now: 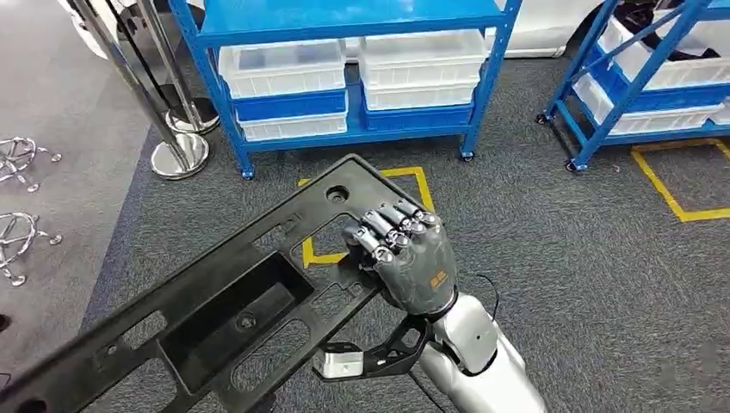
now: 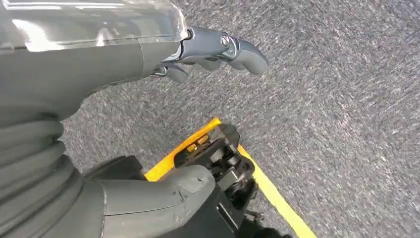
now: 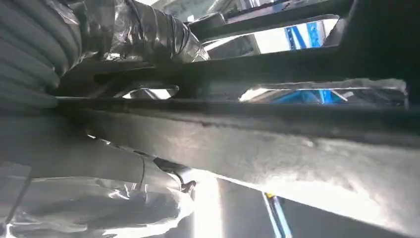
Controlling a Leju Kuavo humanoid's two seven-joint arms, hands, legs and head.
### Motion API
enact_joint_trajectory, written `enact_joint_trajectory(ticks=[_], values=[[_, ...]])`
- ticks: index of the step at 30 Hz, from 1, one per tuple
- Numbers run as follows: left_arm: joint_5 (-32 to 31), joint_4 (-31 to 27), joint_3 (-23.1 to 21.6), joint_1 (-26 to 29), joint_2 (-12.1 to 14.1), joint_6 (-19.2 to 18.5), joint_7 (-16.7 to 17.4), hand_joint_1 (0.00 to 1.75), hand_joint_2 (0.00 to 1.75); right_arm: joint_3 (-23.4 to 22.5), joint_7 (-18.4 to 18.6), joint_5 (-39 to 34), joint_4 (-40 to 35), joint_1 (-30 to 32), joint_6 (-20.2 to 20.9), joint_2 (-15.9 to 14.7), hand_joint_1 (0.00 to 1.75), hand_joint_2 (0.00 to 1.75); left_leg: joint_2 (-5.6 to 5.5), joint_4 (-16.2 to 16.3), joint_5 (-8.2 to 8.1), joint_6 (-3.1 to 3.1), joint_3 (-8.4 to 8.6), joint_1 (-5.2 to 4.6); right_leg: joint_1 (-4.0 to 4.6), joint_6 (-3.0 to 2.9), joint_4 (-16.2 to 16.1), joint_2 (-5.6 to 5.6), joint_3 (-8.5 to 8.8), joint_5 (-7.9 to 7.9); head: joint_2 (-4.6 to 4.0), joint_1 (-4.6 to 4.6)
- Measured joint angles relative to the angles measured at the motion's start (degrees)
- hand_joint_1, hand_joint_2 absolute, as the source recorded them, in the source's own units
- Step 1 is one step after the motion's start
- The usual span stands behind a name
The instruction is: Take the parts from the cabinet and place them on the table.
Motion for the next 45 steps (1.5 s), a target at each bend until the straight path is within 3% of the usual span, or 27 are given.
enact_joint_trajectory(ticks=[3,4,6,7,8,10,12,13,14,17,18,20,22,23,24,25,27,28,29,33,35,37,39,41,43,44,45], values=[[-0.04,0.0,-0.2,0.29,-0.02,0.15,-0.02,0.0,1.75,0.0,0.61,0.63,0.0,-0.05,0.02,-0.02,1.75,1.75,-0.12,0.41,0.09,-1.13,-0.75,0.45,-0.15,-1.63,-0.36,-0.15,-0.69,1.22,0.0,-0.02],[-0.2,0.0,-0.33,0.5,-0.07,0.31,-0.11,0.0,1.75,0.02,0.72,0.96,0.0,-0.01,0.02,0.0,1.75,1.75,-0.24,1.77,-2.06,-1.4,-1.33,0.46,-0.1,-1.98,-0.47,-0.14,-1.08,1.68,0.0,-0.07],[-0.55,0.0,-0.72,1.01,-0.22,0.59,-0.35,0.0,1.75,0.0,1.03,1.53,-0.07,0.04,0.02,-0.02,1.75,1.75,-0.25,9.23,-8.24,-1.82,-3.7,0.68,0.04,-2.36,-0.45,-0.15,-2.24,2.54,0.0,-0.11],[-0.63,0.02,-0.94,1.24,-0.24,0.63,-0.39,0.0,1.75,0.0,1.05,1.68,-0.07,0.12,0.02,-0.04,1.75,1.75,-0.24,13.39,-10.46,-1.96,-4.84,0.73,0.15,-2.37,-0.4,-0.16,-2.86,3.0,0.0,-0.11],[-0.61,0.02,-1.05,1.46,-0.26,0.63,-0.74,0.0,1.75,0.0,1.03,1.77,-0.07,0.18,0.02,-0.07,1.75,1.75,-0.25,16.18,-11.03,-2.02,-5.3,0.74,0.24,-2.35,-0.34,-0.16,-3.53,3.43,0.0,-0.11],[-0.59,0.02,-1.2,1.69,-0.26,0.63,-1.09,0.0,1.75,0.0,1.01,1.88,-0.07,0.44,0.02,-0.17,1.75,1.75,-0.25,14.68,-8.39,-1.79,-3.02,0.73,0.34,-2.28,-0.19,-0.16,-4.69,4.22,0.0,-0.11],[-0.66,0.02,-1.44,1.66,-0.26,0.72,-0.96,0.0,1.75,0.0,1.0,1.92,-0.09,0.56,0.02,-0.2,1.75,1.75,-0.3,5.25,-4.9,-1.17,3.58,0.66,0.38,-2.08,0.06,-0.06,-5.64,4.94,0.0,-0.11],[-0.59,0.0,-1.46,1.47,-0.22,0.7,-0.79,0.0,1.75,0.0,0.9,1.75,-0.18,0.58,0.0,-0.17,1.75,1.75,-0.41,0.29,-5.88,-0.78,6.63,0.51,0.37,-1.85,0.1,-0.07,-5.79,5.23,0.0,-0.11],[-0.4,0.0,-1.46,1.28,-0.2,0.55,-0.57,0.0,1.75,0.0,0.74,1.51,-0.33,0.57,0.0,-0.2,1.75,1.75,-0.45,-2.02,-6.38,-0.64,8.0,0.17,0.49,-1.42,0.1,-0.06,-5.95,5.64,0.0,-0.09],[-0.26,0.0,-1.46,0.95,-0.07,0.02,0.39,0.0,1.75,0.0,0.61,1.51,-0.41,0.62,0.0,-0.17,1.75,1.75,-0.51,-1.91,-5.41,0.03,7.14,-0.19,0.2,-0.45,-0.62,-0.14,-5.86,6.97,0.0,-0.09],[-0.28,0.02,-1.51,0.99,0.0,0.02,0.57,0.0,1.75,0.0,0.63,1.64,-0.5,0.64,0.0,-0.2,1.75,1.75,-0.38,-3.15,-4.3,0.69,7.13,0.39,0.41,-0.03,-0.59,0.0,-6.02,6.92,0.0,-0.07],[-0.44,0.0,-1.66,0.85,0.07,0.13,0.7,0.0,1.75,-0.02,0.41,1.44,-0.88,0.81,0.0,-0.28,1.75,1.75,0.0,-3.45,-3.12,1.6,6.48,0.28,0.19,0.18,2.83,-0.02,-7.44,2.29,0.0,-0.04],[-0.35,0.0,-1.81,0.91,0.2,0.13,0.59,0.0,1.75,-0.13,0.24,1.03,-1.03,1.31,0.0,-0.37,1.75,1.75,0.04,-3.3,-2.26,1.79,5.17,0.12,0.08,0.44,11.15,-0.02,-10.0,-3.32,0.0,-0.07],[-0.28,0.0,-1.84,0.98,0.28,0.13,0.55,0.0,1.75,-0.15,0.13,0.79,-1.03,1.6,0.0,-0.39,1.75,1.75,0.06,-3.09,-1.85,1.72,4.43,0.07,0.02,0.59,14.79,-0.03,-10.97,-4.44,0.0,-0.07],[-0.24,0.0,-1.84,1.02,0.35,0.13,0.52,0.0,1.75,-0.17,0.04,0.72,-1.03,1.81,0.0,-0.41,1.75,1.75,0.07,-2.79,-1.48,1.63,3.62,0.07,-0.03,0.7,16.1,-0.04,-10.77,-3.83,0.0,-0.09],[-0.24,0.0,-1.84,1.02,0.39,0.13,0.52,0.0,1.75,-0.2,-0.04,0.72,-1.03,1.9,0.0,-0.41,1.75,1.75,0.07,-2.42,-1.25,1.53,2.89,0.1,-0.09,0.74,14.71,-0.06,-9.31,-2.32,0.0,-0.07],[-0.17,0.0,-1.86,1.01,0.39,0.13,0.52,0.0,1.75,-0.2,-0.11,0.72,-1.05,1.93,0.0,-0.41,1.75,1.75,0.05,-1.41,-1.0,1.19,1.67,0.21,-0.21,0.68,6.23,-0.12,-3.21,1.03,0.0,-0.07],[-0.17,0.0,-1.86,1.0,0.42,0.13,0.5,0.0,1.75,-0.2,-0.11,0.72,-1.18,1.91,0.0,-0.41,1.75,1.75,0.05,-0.76,-0.97,1.05,1.2,0.21,-0.24,0.58,1.56,-0.2,-0.22,0.6,0.0,-0.07],[-0.17,0.0,-1.86,0.97,0.44,0.13,0.5,0.0,1.75,-0.22,-0.13,0.72,-1.38,1.93,0.0,-0.41,1.75,1.75,-0.02,-0.19,-0.94,0.71,0.43,-0.07,0.2,0.37,-0.09,-0.13,0.59,-0.29,0.0,-0.09],[-0.15,0.0,-1.88,1.05,0.5,0.13,0.44,0.0,1.75,-0.24,-0.2,0.68,-1.53,2.01,0.0,-0.44,1.75,1.75,-0.06,0.0,0.0,-0.68,0.1,-0.02,0.18,-1.17,-0.38,-0.08,-0.41,0.76,0.0,-0.09],[-0.15,0.0,-1.88,1.07,0.55,0.13,0.42,0.0,1.75,-0.24,-0.24,0.68,-1.57,1.94,0.0,-0.39,1.75,1.75,-0.29,3.02,-3.87,-1.32,-1.4,0.25,-0.03,-1.96,-0.57,-0.19,-1.18,1.71,0.0,-0.15],[-0.13,0.0,-1.88,1.07,0.57,0.18,0.37,0.0,1.75,-0.24,-0.31,0.61,-1.66,2.01,0.02,-0.41,1.75,1.75,-0.3,11.74,-9.42,-1.9,-4.38,0.58,0.11,-2.15,-0.54,-0.2,-2.3,2.38,0.0,-0.13],[-0.07,0.0,-1.88,1.1,0.59,0.22,0.66,0.0,1.75,-0.24,-0.59,0.48,-1.6,2.03,0.02,-0.41,1.75,1.75,-0.3,17.46,-10.92,-2.13,-5.77,0.61,0.2,-2.09,-0.48,-0.22,-3.27,3.06,0.0,-0.13],[0.17,0.0,-1.88,1.07,0.61,0.11,0.87,0.0,1.75,-0.24,-0.59,0.5,-1.4,2.04,0.02,-0.44,1.75,1.75,-0.3,12.65,-7.73,-1.86,-2.01,0.61,0.23,-1.97,-0.39,-0.18,-3.94,3.64,0.0,-0.15],[0.26,0.0,-1.88,0.92,0.79,0.04,0.92,0.0,1.75,-0.24,-0.57,0.57,-1.38,2.02,0.02,-0.44,1.75,1.75,-0.33,1.78,-4.51,-1.2,5.07,0.53,0.23,-1.73,-0.36,-0.09,-4.1,4.02,0.0,-0.15],[0.26,0.0,-1.88,0.74,0.87,0.04,0.94,0.0,1.75,-0.24,-0.59,0.57,-1.38,2.01,0.0,-0.44,1.75,1.75,-0.35,-1.47,-5.73,-0.82,6.87,0.24,0.36,-1.36,-0.36,-0.08,-4.27,4.25,0.0,-0.15],[0.28,0.0,-1.88,0.67,0.87,0.02,0.94,0.0,1.75,-0.24,-0.57,0.57,-1.33,1.98,0.0,-0.44,1.75,1.75,-0.36,-1.5,-5.2,-0.58,6.84,-0.03,0.32,-0.96,-0.45,-0.11,-4.29,4.55,0.0,-0.15]])
